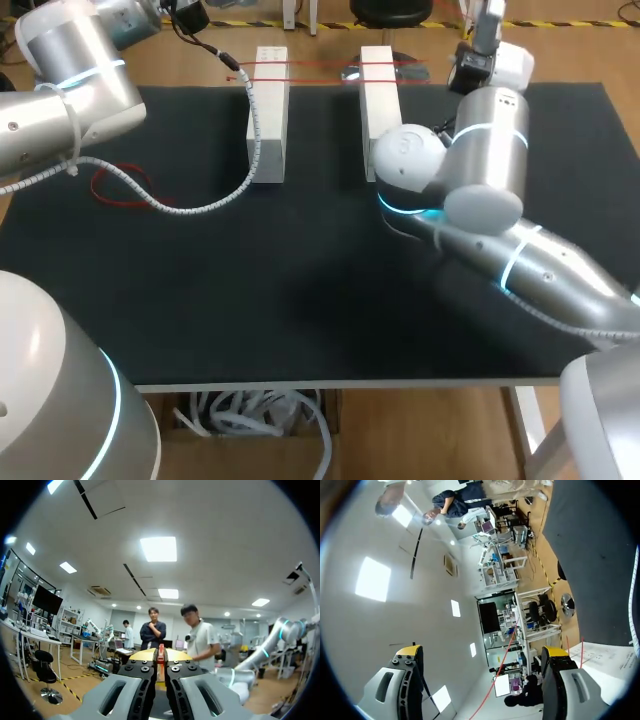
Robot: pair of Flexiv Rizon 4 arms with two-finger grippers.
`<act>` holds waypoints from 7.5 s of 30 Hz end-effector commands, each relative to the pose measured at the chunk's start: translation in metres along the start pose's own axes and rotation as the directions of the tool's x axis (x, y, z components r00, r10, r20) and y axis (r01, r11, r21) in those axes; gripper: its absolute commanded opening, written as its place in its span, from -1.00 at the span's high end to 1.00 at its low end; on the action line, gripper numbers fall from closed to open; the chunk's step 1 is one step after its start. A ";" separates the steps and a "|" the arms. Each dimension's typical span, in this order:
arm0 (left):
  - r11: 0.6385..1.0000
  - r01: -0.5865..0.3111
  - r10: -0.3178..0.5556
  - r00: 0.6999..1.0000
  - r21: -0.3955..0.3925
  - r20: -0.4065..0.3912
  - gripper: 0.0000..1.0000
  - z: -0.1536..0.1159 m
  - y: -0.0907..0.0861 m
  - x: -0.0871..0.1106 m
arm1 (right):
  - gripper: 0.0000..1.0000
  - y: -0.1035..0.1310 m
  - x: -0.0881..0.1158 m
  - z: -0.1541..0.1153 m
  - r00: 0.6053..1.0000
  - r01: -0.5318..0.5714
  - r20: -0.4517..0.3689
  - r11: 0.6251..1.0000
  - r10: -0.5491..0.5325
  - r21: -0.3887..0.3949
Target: Grab the tape and strap the tape.
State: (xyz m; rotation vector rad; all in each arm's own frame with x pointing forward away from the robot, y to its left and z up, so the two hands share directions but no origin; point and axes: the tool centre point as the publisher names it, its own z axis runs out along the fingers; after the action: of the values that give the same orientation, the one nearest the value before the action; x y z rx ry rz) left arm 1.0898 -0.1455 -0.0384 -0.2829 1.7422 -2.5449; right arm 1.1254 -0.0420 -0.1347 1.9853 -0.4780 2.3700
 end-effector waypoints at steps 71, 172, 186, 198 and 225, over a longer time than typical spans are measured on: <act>1.000 0.000 0.000 1.000 0.001 0.002 1.00 0.000 0.000 0.000 | 1.00 -0.008 0.002 0.000 0.996 0.080 -0.040 0.987 -0.075 0.138; -0.137 -0.506 -0.011 0.860 -0.851 -0.510 1.00 0.042 -0.011 -0.006 | 1.00 -0.012 -0.007 -0.007 0.918 0.396 -0.122 0.853 -0.377 0.340; -0.172 -0.483 -0.034 0.874 -0.859 -0.485 1.00 0.041 0.008 -0.013 | 1.00 -0.008 -0.008 -0.006 0.894 0.447 -0.142 0.817 -0.425 0.365; -0.170 -0.487 -0.015 0.870 -0.857 -0.492 1.00 0.042 0.008 -0.013 | 1.00 -0.024 0.013 0.013 0.760 0.650 -0.306 0.660 -0.573 0.378; -0.170 -0.487 -0.015 0.870 -0.857 -0.492 1.00 0.042 0.008 -0.013 | 1.00 -0.033 0.026 0.013 0.209 0.926 -0.410 0.045 -0.888 0.375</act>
State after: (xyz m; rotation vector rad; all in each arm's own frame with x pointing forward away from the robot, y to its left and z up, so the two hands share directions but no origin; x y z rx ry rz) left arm 1.1085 -0.1845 -0.0337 0.5411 3.0588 -0.3361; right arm 1.1454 -0.0216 -0.1060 1.3065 1.2675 1.7097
